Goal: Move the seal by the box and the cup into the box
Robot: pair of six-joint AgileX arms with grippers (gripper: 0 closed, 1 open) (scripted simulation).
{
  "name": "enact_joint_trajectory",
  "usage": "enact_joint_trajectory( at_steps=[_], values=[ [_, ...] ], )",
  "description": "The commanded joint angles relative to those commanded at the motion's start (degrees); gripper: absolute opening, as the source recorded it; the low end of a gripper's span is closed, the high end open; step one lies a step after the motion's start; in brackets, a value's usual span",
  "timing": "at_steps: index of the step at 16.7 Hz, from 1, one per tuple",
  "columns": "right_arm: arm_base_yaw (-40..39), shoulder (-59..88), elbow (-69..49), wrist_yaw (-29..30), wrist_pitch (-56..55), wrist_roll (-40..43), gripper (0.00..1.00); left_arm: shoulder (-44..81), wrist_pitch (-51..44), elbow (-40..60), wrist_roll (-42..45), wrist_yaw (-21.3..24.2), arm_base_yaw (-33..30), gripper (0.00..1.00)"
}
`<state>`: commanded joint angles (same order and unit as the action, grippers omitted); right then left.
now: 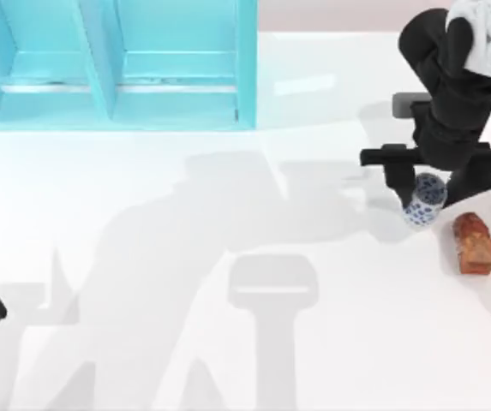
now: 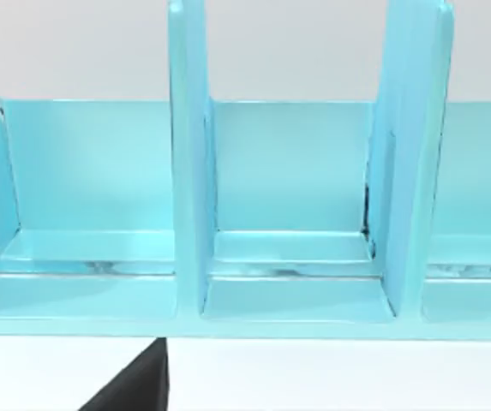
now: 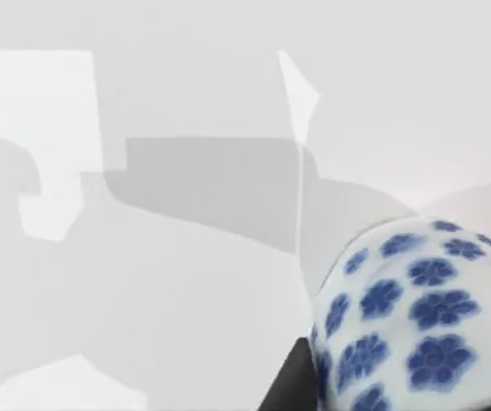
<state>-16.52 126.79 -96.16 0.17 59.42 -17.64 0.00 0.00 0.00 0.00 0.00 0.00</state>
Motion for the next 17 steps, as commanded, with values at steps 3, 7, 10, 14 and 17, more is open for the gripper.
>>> enact_joint_trajectory(
  at_steps=[3,7,10,14,17],
  values=[
    [0.0,0.0,0.0,0.0,0.0,0.0,0.02,0.0,0.0,0.0,0.0,0.0,0.0,1.00],
    [0.0,0.0,0.0,0.0,0.0,0.0,0.00,0.0,0.0,0.0,0.0,0.0,0.0,1.00],
    [0.0,0.0,0.0,0.0,0.0,0.0,0.00,0.0,0.0,0.0,0.0,0.0,0.0,1.00],
    [0.7,-0.3,-0.5,0.0,0.8,0.5,0.00,0.0,0.0,0.0,0.0,0.0,0.0,1.00],
    [3.5,-1.7,-2.9,0.0,4.8,3.4,0.00,0.0,0.0,0.0,0.0,0.0,0.0,1.00]
  ],
)
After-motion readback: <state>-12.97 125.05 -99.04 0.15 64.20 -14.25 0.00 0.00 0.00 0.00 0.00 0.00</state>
